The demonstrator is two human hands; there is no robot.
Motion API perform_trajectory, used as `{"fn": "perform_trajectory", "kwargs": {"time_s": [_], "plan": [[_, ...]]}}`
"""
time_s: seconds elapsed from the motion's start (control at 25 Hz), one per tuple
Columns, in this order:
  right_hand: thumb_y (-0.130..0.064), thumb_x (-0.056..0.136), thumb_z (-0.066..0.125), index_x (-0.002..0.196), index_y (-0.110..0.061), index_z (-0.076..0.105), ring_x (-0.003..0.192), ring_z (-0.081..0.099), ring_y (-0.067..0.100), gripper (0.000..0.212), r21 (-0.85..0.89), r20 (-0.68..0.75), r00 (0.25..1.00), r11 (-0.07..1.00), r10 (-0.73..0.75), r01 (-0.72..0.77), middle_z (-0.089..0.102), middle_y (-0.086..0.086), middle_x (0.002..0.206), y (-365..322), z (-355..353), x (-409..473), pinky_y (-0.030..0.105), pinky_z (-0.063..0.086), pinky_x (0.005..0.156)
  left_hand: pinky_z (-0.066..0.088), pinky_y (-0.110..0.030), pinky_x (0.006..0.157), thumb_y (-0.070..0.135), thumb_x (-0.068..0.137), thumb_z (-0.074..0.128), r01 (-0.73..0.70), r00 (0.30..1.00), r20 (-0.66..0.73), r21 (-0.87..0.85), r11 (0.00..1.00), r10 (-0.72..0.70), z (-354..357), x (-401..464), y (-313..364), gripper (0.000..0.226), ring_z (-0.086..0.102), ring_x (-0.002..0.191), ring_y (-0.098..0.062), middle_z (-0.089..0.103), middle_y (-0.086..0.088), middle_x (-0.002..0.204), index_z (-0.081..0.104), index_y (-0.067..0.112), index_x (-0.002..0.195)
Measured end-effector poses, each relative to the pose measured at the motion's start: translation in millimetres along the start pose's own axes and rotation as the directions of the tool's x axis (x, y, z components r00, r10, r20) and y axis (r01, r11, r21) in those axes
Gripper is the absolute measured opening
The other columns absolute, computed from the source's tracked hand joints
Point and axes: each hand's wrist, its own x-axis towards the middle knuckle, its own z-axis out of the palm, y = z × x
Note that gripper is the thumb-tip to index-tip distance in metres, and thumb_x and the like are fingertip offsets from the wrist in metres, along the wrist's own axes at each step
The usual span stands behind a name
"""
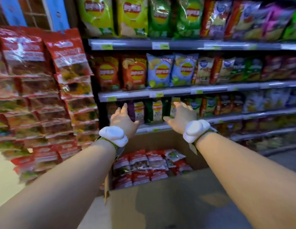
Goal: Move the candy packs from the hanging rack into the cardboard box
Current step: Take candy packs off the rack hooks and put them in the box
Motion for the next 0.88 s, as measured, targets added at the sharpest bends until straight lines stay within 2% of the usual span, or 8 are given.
{"fn": "perform_trajectory", "kwargs": {"time_s": [0.2, 0.4, 0.52, 0.6, 0.64, 0.76, 0.88], "plan": [[-0.053, 0.088, 0.054, 0.15, -0.017, 0.017, 0.145, 0.018, 0.029, 0.08, 0.017, 0.134, 0.983, 0.992, 0.123, -0.126, 0.02, 0.003, 0.157, 101, 28, -21, 0.045, 0.028, 0.114, 0.037, -0.043, 0.111, 0.041, 0.09, 0.062, 0.035, 0.984, 0.179, -0.048, 0.998, -0.026, 86, -33, 48, 0.085, 0.03, 0.143, -0.031, 0.021, -0.006, 0.16, 0.009, 0.024, 0.155], [-0.052, 0.087, 0.056, 0.149, -0.015, 0.02, 0.143, 0.023, 0.028, 0.081, 0.057, 0.233, 0.934, 0.955, 0.269, -0.29, 0.023, 0.006, 0.156, 157, 64, -13, 0.04, 0.027, 0.115, 0.039, -0.041, 0.11, 0.039, 0.091, 0.062, 0.032, 0.954, 0.299, -0.005, 0.999, -0.03, 151, -26, 66, 0.084, 0.03, 0.143, -0.032, 0.023, -0.01, 0.159, 0.01, 0.021, 0.155], [-0.045, 0.09, 0.055, 0.146, -0.012, 0.029, 0.138, 0.031, 0.028, 0.069, 0.056, 0.295, 0.901, 0.935, 0.319, -0.35, 0.033, 0.01, 0.15, 183, 90, 4, 0.035, 0.03, 0.111, 0.032, -0.036, 0.115, 0.038, 0.089, 0.064, 0.069, 0.927, 0.371, -0.022, 0.997, -0.056, 185, -8, 69, 0.086, 0.026, 0.145, -0.028, 0.025, -0.009, 0.159, 0.011, 0.022, 0.155], [-0.04, 0.094, 0.05, 0.14, -0.007, 0.039, 0.133, 0.04, 0.029, 0.057, 0.096, 0.445, 0.84, 0.916, 0.311, -0.39, 0.043, 0.014, 0.144, 197, 109, 18, 0.032, 0.033, 0.106, 0.032, -0.036, 0.115, 0.037, 0.088, 0.065, 0.059, 0.908, 0.418, -0.037, 0.998, -0.038, 209, 5, 66, 0.086, 0.029, 0.144, -0.027, 0.027, -0.008, 0.158, 0.013, 0.021, 0.155], [-0.04, 0.094, 0.051, 0.139, -0.006, 0.04, 0.132, 0.041, 0.029, 0.058, 0.101, 0.47, 0.821, 0.905, 0.324, -0.414, 0.044, 0.014, 0.143, 201, 117, 24, 0.032, 0.033, 0.106, 0.033, -0.035, 0.113, 0.038, 0.089, 0.064, 0.038, 0.895, 0.446, -0.03, 0.999, -0.021, 220, 10, 65, 0.085, 0.031, 0.143, -0.028, 0.028, -0.009, 0.158, 0.014, 0.019, 0.155], [-0.042, 0.087, 0.061, 0.139, -0.007, 0.036, 0.131, 0.041, 0.031, 0.068, 0.031, 0.369, 0.831, 0.889, 0.415, -0.458, 0.043, 0.014, 0.142, 219, 147, 49, 0.035, 0.034, 0.108, 0.037, -0.032, 0.107, 0.038, 0.093, 0.056, 0.043, 0.861, 0.507, -0.002, 0.999, -0.036, 259, 32, 63, 0.074, 0.04, 0.137, -0.03, 0.037, -0.013, 0.153, 0.021, 0.015, 0.154], [-0.049, 0.084, 0.061, 0.13, -0.009, 0.044, 0.121, 0.05, 0.031, 0.064, 0.011, 0.425, 0.8, 0.881, 0.425, -0.474, 0.051, 0.012, 0.133, 233, 174, 61, 0.037, 0.041, 0.101, 0.04, -0.033, 0.101, 0.031, 0.093, 0.06, 0.149, 0.818, 0.566, -0.039, 0.988, -0.101, 288, 48, 59, 0.06, 0.049, 0.128, -0.032, 0.05, -0.015, 0.142, 0.038, 0.011, 0.145]]}}
